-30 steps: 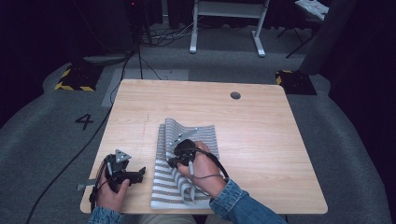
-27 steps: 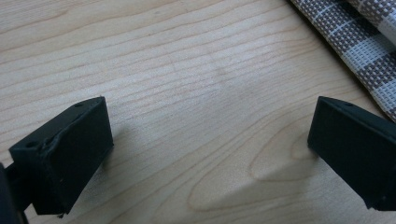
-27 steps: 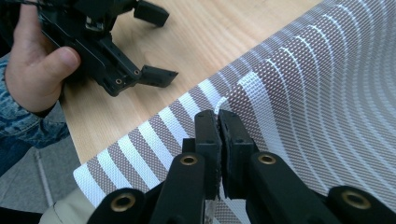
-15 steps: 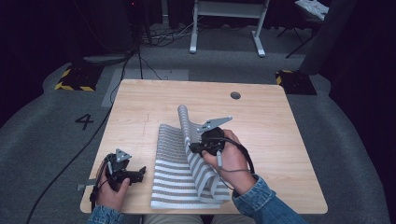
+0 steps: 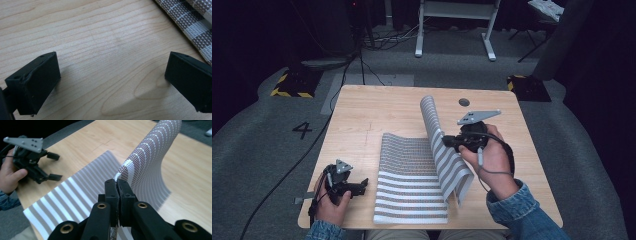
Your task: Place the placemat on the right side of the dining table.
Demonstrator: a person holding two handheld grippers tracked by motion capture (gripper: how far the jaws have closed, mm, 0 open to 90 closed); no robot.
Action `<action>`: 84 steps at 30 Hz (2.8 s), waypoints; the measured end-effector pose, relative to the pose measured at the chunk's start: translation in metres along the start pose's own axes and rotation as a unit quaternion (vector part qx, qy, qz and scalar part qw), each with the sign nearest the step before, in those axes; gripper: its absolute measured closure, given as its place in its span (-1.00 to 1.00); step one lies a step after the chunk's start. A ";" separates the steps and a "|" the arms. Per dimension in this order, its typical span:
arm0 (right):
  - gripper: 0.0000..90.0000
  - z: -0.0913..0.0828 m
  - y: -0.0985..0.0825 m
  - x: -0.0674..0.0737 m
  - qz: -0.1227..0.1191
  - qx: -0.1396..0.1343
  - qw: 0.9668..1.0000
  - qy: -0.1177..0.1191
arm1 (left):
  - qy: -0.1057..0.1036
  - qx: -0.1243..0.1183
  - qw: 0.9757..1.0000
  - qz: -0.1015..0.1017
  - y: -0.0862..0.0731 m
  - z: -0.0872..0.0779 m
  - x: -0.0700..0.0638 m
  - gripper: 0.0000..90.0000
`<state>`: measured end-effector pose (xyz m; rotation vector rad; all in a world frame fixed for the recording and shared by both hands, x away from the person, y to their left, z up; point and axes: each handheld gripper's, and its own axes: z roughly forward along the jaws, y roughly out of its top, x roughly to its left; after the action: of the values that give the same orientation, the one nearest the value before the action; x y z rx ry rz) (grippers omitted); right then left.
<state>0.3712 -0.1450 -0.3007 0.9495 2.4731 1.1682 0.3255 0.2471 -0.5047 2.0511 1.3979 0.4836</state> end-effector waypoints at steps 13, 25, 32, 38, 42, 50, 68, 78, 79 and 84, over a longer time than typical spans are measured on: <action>0.97 -0.040 0.001 -0.042 0.006 -0.021 0.998 -0.060 | 0.001 0.001 1.000 0.001 0.000 0.000 0.000 -1.00; 0.97 -0.061 -0.002 -0.087 0.012 -0.025 0.993 -0.113 | 0.000 0.000 1.000 0.001 -0.001 -0.001 0.000 -1.00; 0.97 -0.064 -0.007 -0.110 0.010 -0.020 0.990 -0.140 | 0.000 0.001 1.000 0.001 -0.001 -0.001 0.000 -1.00; 0.97 -0.071 -0.013 -0.129 0.019 -0.024 0.986 -0.161 | 0.001 0.001 1.000 0.001 -0.001 -0.001 0.000 -1.00; 0.97 -0.076 -0.018 -0.139 0.022 -0.024 0.984 -0.177 | 0.001 0.001 1.000 0.001 -0.001 -0.001 0.000 -1.00; 0.97 -0.088 -0.030 -0.156 0.029 -0.019 0.977 -0.210 | 0.001 0.001 1.000 0.001 -0.001 -0.001 0.000 -1.00; 0.97 -0.085 -0.060 -0.160 0.028 -0.017 0.979 -0.202 | 0.001 0.001 1.000 0.001 -0.001 -0.001 0.000 -1.00; 0.96 -0.065 -0.074 -0.135 0.021 -0.011 0.989 -0.146 | 0.001 0.001 1.000 0.001 -0.001 -0.001 0.000 -1.00; 0.95 -0.060 -0.077 -0.134 0.021 -0.009 0.990 -0.139 | 0.001 0.001 1.000 0.001 -0.001 -0.001 0.000 -1.00; 0.95 -0.042 -0.090 -0.129 0.024 0.014 0.993 -0.117 | 0.001 0.001 1.000 0.001 -0.001 -0.001 0.000 -1.00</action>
<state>0.4088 -0.2958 -0.3486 1.0920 2.2973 0.9757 0.3245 0.2474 -0.5045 2.0540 1.3984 0.4842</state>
